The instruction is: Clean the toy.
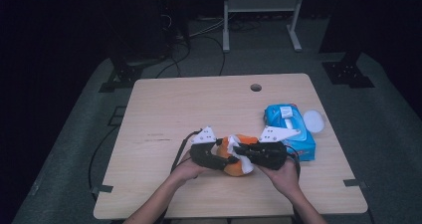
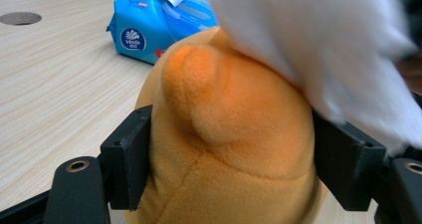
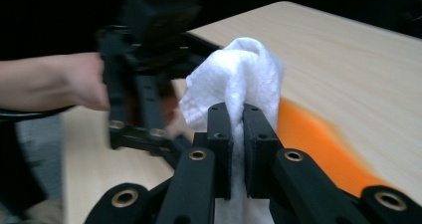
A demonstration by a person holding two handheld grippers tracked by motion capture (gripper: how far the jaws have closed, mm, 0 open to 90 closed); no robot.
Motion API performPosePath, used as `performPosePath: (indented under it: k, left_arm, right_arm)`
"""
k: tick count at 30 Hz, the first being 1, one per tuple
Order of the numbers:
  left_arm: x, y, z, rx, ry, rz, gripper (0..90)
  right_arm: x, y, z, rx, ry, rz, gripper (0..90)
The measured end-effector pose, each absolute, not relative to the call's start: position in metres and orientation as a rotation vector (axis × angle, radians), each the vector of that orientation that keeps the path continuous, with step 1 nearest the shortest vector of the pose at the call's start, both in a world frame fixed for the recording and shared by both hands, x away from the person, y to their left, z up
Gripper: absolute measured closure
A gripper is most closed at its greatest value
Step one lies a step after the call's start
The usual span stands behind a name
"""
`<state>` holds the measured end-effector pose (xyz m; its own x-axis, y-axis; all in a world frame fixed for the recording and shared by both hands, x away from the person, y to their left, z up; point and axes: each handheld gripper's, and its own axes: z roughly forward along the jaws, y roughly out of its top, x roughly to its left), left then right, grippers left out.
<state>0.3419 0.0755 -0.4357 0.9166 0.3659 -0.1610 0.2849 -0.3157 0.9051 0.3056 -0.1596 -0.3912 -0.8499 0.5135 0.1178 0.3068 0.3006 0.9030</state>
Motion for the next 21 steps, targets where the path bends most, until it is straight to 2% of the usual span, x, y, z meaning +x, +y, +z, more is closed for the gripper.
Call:
performPosePath:
  k: [11,16,19,21]
  left_arm:
    - [0.337,0.080,-0.436,1.935,0.444,0.108,24.6]
    - [0.338,0.077,-0.437,1.920,0.488,0.105,24.6]
    - [0.338,0.080,-0.437,1.924,0.491,0.101,24.7]
    - [0.339,0.083,-0.437,1.922,0.489,0.093,24.7]
  right_arm:
    - [0.306,-0.202,-0.400,0.881,2.278,1.499,82.9]
    - [0.296,-0.185,-0.400,0.808,2.325,1.565,82.6]
    - [0.291,-0.166,-0.396,0.722,2.345,1.451,82.7]
    - [0.293,-0.169,-0.393,0.737,2.339,1.468,82.9]
